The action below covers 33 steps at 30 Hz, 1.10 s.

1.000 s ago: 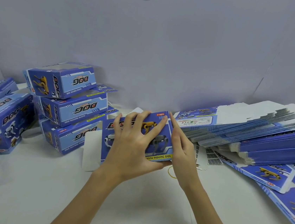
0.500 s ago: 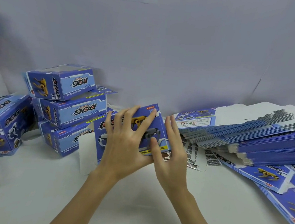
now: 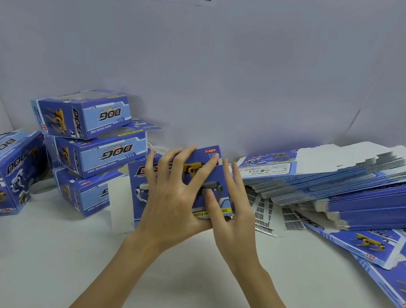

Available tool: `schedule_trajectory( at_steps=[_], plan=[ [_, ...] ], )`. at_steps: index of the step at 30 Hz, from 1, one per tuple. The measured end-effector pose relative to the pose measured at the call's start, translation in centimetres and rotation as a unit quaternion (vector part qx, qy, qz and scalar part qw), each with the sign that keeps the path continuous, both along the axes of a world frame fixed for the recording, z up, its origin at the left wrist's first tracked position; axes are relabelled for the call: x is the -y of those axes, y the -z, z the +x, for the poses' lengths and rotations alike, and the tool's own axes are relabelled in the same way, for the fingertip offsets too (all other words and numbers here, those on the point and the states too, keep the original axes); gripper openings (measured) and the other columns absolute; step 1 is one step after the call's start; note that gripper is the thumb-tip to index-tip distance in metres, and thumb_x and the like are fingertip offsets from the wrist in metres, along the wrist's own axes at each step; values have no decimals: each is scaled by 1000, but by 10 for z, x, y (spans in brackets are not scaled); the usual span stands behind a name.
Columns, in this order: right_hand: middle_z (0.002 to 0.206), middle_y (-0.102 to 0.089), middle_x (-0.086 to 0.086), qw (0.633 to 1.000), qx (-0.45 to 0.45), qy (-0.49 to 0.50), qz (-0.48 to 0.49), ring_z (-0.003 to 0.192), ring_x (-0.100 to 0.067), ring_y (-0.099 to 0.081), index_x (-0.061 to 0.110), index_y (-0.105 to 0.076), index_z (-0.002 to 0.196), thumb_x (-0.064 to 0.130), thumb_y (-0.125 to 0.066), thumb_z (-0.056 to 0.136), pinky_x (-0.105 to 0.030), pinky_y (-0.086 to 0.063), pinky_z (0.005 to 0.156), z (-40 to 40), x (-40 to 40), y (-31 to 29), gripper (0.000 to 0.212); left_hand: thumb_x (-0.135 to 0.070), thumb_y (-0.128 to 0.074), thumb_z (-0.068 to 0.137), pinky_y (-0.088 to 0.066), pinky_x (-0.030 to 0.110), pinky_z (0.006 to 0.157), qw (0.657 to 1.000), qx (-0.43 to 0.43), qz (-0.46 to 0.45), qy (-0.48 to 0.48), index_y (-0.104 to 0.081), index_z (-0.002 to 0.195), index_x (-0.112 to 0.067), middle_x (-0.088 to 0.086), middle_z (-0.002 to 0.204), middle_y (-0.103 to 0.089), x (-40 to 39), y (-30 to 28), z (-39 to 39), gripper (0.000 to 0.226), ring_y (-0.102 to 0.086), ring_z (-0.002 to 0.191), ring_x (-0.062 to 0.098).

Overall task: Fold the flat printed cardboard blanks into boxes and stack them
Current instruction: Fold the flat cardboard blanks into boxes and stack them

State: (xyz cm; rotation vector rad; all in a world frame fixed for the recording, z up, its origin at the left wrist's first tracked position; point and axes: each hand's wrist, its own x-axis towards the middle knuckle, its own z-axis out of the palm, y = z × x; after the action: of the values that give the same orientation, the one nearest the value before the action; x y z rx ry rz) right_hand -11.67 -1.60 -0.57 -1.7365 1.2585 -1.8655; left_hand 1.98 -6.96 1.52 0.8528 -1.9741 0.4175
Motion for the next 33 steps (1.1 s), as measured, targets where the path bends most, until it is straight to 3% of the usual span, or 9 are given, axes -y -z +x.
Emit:
schedule_trajectory(
  at_steps=[4, 9, 11, 14, 17, 20, 24, 30, 33],
  plan=[
    [173, -24, -1, 996, -28, 70, -52, 149, -1, -40, 30, -42, 160, 19, -70, 102, -24, -57, 101, -2, 0, -6, 66, -69, -65, 85, -19, 66, 124, 996, -27, 21, 81, -34, 160, -24, 10, 165, -31, 2, -5, 0, 93, -26, 155, 34],
    [157, -46, -5, 979, -22, 137, -147, 142, -25, -52, 12, -34, 161, 31, -79, 94, -49, -53, 108, -22, 0, -13, 83, -27, -62, 99, -25, 35, 127, 917, -147, 190, 319, -26, 164, -23, -5, 173, -15, 15, -8, 23, 74, -11, 161, 19],
    [159, -44, -6, 969, -83, 165, -163, 140, -27, -53, 14, -37, 158, 32, -84, 91, -54, -50, 107, -26, 1, -11, 83, -28, -52, 101, -34, 43, 123, 852, -302, 281, 321, -42, 156, -33, -10, 167, -28, 22, -6, 30, 56, -25, 156, 14],
    [164, -43, -2, 922, -274, 198, -186, 147, -22, -46, 26, -41, 156, 36, -84, 91, -51, -36, 113, -20, 2, -7, 78, -70, -41, 96, -63, 49, 84, 705, -461, 455, 288, -58, 139, -43, -5, 149, -55, 24, -13, 30, 53, -62, 130, 22],
    [164, -43, 8, 893, -400, 126, -165, 153, -16, -39, 35, -42, 156, 47, -77, 96, -55, -34, 115, -4, 2, -6, 71, -91, -41, 83, -62, 47, 85, 559, -451, 617, 322, -71, 130, -36, 5, 129, -73, 34, -10, 40, 79, -73, 112, 26],
    [159, -44, 19, 909, -402, 14, -109, 145, -6, -43, 37, -38, 160, 60, -71, 94, -48, -36, 115, 12, -3, -1, 77, -70, -83, 69, -62, 41, 74, 480, -458, 693, 284, -68, 132, -17, 14, 109, -78, 39, -1, 53, 83, -76, 93, 31],
    [153, -49, 16, 980, -190, -38, -52, 142, -11, -49, 31, -38, 160, 40, -63, 104, -27, -39, 114, 21, -5, 0, 61, -21, -79, 69, -62, 38, 69, 530, -485, 630, 295, -48, 146, -41, 7, 126, -74, 47, 10, 48, 85, -77, 98, 28],
    [168, -32, 18, 990, 87, -1, 108, 153, -4, -35, 38, -24, 165, 54, -68, 94, -38, -38, 124, -32, 9, -13, 85, -11, -61, 83, -58, 42, 101, 612, -419, 526, 416, -34, 157, -46, -10, 156, -51, 28, 20, 17, 86, -60, 134, 22],
    [150, -61, 8, 982, 124, -73, 121, 132, -13, -63, 37, -42, 156, 46, -67, 98, -36, -58, 103, -50, 6, -12, 64, -7, -59, 89, -56, 52, 101, 649, -342, 523, 434, -29, 158, -47, -13, 161, -41, 22, 26, 7, 85, -57, 136, 25]
  ],
)
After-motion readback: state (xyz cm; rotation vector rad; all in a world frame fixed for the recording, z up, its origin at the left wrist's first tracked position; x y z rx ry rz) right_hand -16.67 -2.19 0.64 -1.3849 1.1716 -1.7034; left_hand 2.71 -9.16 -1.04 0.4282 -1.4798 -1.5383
